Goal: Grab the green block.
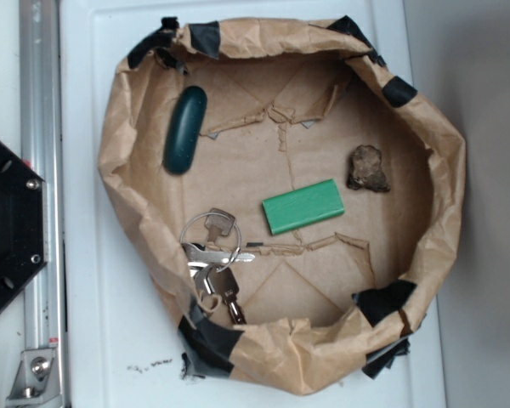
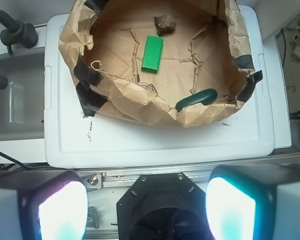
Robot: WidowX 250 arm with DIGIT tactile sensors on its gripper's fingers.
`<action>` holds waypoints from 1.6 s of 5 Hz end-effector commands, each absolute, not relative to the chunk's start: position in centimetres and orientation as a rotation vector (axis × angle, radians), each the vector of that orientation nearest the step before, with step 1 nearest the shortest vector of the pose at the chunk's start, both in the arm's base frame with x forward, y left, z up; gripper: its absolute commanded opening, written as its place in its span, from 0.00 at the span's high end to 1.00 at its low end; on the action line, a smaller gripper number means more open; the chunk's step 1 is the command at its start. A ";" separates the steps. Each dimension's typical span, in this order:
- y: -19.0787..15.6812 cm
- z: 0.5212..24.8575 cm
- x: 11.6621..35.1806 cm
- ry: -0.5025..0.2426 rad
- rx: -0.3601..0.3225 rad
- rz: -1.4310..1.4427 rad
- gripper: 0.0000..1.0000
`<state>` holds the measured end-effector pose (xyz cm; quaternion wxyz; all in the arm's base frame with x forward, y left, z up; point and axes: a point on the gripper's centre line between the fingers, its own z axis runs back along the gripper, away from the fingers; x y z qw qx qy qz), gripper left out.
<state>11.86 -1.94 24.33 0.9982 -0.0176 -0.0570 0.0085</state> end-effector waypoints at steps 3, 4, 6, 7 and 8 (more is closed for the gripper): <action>3.0 19.1 18.6 -0.257 -0.127 -0.108 0.00; 4.3 16.0 22.1 -0.279 -0.111 -0.033 0.00; 3.9 8.8 26.7 -0.120 -0.095 0.180 0.00; 2.8 4.9 28.2 -0.034 -0.116 0.191 0.00; 1.5 2.5 28.8 -0.019 -0.138 0.170 0.00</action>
